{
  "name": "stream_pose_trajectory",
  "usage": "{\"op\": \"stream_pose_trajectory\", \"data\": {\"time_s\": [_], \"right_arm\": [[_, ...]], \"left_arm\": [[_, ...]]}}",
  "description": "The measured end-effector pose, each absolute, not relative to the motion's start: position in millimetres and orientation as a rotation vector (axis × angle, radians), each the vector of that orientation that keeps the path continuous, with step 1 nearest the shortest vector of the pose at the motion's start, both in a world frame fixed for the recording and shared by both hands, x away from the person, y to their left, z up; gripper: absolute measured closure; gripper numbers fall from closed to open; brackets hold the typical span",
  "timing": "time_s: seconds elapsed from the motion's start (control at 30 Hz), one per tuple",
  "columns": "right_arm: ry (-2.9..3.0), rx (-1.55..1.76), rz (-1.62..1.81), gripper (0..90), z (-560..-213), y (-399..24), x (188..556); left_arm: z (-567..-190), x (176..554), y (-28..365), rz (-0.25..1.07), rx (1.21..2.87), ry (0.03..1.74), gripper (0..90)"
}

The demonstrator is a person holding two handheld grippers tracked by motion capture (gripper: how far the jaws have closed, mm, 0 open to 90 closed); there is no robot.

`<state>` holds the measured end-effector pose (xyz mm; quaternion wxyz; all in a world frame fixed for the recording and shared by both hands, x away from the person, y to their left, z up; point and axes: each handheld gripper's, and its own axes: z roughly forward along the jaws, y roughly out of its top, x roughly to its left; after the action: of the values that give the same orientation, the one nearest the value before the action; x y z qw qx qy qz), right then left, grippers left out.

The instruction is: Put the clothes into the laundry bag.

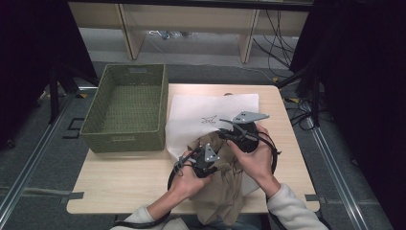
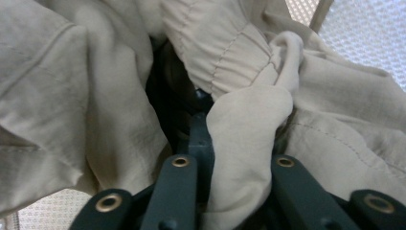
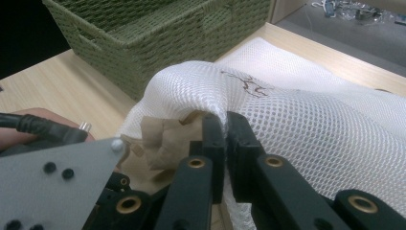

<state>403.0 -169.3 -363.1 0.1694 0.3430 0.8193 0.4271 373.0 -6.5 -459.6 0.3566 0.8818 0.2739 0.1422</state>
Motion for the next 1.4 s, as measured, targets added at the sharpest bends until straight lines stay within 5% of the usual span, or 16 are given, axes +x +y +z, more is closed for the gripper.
{"op": "stream_pose_trajectory", "data": {"time_s": [0.6, 0.87, 1.4], "right_arm": [[2.282, 0.923, 1.32, 88.4, -343.9, -168.1, 388.0], [2.286, 0.944, 1.28, 88.4, -352.2, -172.8, 398.2], [2.286, 0.98, 1.249, 88.3, -356.1, -173.0, 400.2]], "left_arm": [[-407.8, 384.6, 3.9, 0.536, 2.045, 0.762, 82.6], [-436.0, 396.2, 3.7, 0.56, 2.108, 0.78, 80.2], [-422.5, 377.5, 21.5, 0.533, 2.05, 0.7, 44.1]]}}
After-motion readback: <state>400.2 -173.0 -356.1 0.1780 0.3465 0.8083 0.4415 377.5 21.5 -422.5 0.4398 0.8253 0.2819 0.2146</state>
